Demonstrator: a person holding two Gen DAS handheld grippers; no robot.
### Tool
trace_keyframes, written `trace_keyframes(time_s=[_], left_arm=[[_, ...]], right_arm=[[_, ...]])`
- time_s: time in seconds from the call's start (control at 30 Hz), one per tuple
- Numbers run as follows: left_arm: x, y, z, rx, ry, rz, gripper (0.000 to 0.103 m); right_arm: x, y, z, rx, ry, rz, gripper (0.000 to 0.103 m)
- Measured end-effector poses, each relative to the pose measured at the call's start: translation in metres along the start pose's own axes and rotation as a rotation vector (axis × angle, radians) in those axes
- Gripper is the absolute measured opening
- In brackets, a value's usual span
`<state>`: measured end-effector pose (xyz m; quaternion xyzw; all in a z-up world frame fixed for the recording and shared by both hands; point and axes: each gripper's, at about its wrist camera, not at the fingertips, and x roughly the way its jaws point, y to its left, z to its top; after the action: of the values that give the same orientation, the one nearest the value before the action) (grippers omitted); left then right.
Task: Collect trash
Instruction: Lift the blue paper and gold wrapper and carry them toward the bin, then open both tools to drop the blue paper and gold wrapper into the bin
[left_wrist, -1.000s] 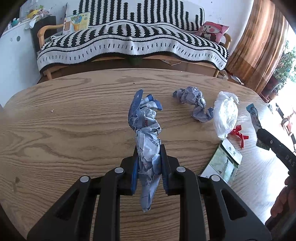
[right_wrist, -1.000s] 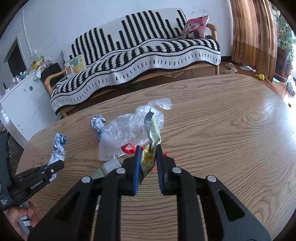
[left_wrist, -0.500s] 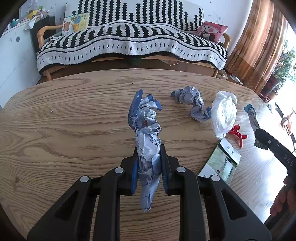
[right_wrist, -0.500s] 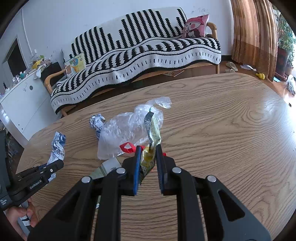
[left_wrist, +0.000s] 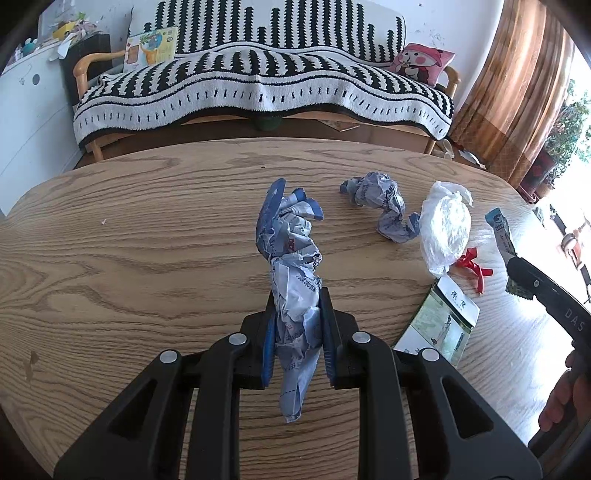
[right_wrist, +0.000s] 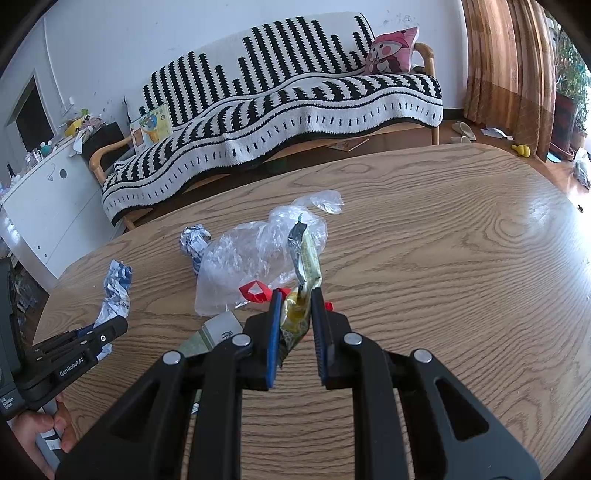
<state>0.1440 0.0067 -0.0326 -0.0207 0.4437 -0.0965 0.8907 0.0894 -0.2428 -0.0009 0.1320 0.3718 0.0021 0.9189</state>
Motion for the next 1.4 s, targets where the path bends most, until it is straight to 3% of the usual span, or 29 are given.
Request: trace_keyframes(time_s=[0.37,0.57,0.83,1.03,1.2,1.4], left_arm=[[-0.004,-0.003,0.003,-0.003,-0.010,-0.002,0.020],[-0.018,-0.016,0.007,0.003,-0.034,-0.041,0.020],[-0.050,-0.044,-0.014,0.028,-0.083,-0.093,0.020],[-0.081,-0.110,-0.053,0.124,-0.060,-0.195,0.020],[-0.104,-0.190,-0.087,0.238,-0.018,-0.303,0.020],[-0.121,-0.291,-0.128,0.376,0.042,-0.412,0.020]], right_arm=[[0.002,0.002,-0.001,-0.001,0.006,0.001,0.016],[-0.001,0.004,-0.003,0.012,0.001,0.017,0.016],[-0.057,-0.008,-0.024,-0.010,-0.036,0.016,0.016],[-0.139,-0.075,-0.067,-0.009,-0.052,-0.099,0.016],[-0.228,-0.151,-0.113,0.034,-0.093,-0.219,0.016],[-0.293,-0.237,-0.168,0.155,-0.109,-0.292,0.016]])
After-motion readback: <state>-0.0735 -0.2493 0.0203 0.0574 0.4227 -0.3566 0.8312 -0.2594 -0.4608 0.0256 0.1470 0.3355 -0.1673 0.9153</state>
